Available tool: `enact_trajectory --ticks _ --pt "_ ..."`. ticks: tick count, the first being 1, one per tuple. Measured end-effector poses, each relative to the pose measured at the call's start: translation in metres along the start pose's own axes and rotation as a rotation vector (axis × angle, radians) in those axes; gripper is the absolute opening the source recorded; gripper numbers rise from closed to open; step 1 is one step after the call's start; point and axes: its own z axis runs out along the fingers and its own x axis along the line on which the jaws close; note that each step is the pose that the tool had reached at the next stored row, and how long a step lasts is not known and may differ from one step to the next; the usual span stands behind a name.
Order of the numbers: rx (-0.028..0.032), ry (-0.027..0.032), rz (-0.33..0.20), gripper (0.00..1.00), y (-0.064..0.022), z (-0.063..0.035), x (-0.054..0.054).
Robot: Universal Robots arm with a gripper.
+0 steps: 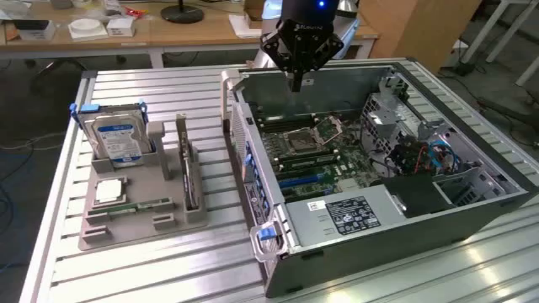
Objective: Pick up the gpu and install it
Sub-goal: 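Reach for the gpu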
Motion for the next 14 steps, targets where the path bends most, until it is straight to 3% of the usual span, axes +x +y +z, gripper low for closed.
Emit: enact_trajectory --ticks 14 --pt "0.0000 -0.0001 0.000 0.10 0.0000 0.0000 0.0002"
